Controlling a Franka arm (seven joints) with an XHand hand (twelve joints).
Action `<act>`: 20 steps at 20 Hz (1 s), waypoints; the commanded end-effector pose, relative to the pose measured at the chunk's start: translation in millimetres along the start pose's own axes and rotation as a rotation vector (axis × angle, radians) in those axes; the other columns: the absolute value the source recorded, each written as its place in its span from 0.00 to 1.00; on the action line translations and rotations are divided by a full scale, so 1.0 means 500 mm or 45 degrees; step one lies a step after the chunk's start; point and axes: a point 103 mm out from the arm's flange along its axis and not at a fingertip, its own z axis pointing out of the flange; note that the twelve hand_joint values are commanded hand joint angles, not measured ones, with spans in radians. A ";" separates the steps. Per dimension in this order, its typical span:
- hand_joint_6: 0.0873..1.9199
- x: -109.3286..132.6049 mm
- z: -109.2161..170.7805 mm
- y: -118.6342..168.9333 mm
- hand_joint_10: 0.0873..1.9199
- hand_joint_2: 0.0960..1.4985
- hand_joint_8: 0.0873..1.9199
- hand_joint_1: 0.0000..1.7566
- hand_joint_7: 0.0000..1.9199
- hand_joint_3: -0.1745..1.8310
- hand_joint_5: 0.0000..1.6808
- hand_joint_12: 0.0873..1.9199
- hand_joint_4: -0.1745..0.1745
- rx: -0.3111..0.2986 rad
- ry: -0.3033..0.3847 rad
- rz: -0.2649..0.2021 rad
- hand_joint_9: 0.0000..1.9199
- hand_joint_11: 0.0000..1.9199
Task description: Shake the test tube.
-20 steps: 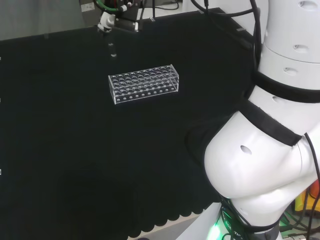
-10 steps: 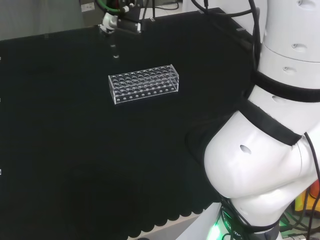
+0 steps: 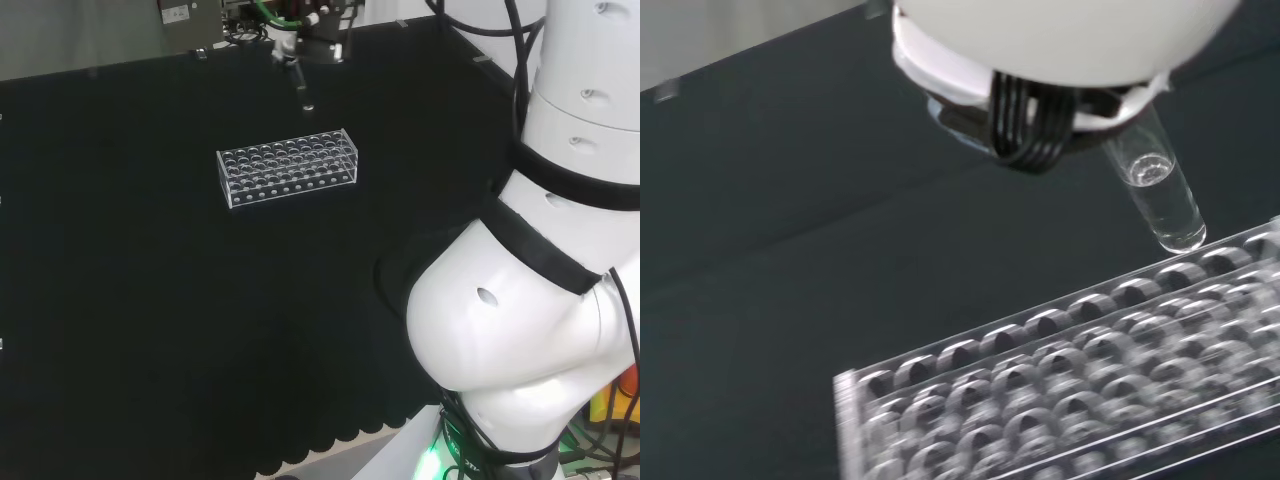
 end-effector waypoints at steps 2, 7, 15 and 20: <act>0.09 -0.127 -0.054 0.025 0.21 0.43 0.37 0.81 0.71 0.34 0.78 0.45 0.00 -0.084 -0.100 0.119 0.69 0.62; 0.09 -0.137 -0.064 0.029 0.21 0.43 0.37 0.81 0.71 0.34 0.78 0.45 0.00 -0.089 -0.080 0.121 0.69 0.62; 0.09 -0.047 -0.011 0.015 0.21 0.44 0.37 0.81 0.71 0.34 0.78 0.45 0.00 -0.013 0.019 0.047 0.69 0.62; 0.09 0.028 0.013 0.007 0.21 0.44 0.36 0.81 0.71 0.34 0.78 0.45 0.00 0.018 0.087 -0.013 0.69 0.62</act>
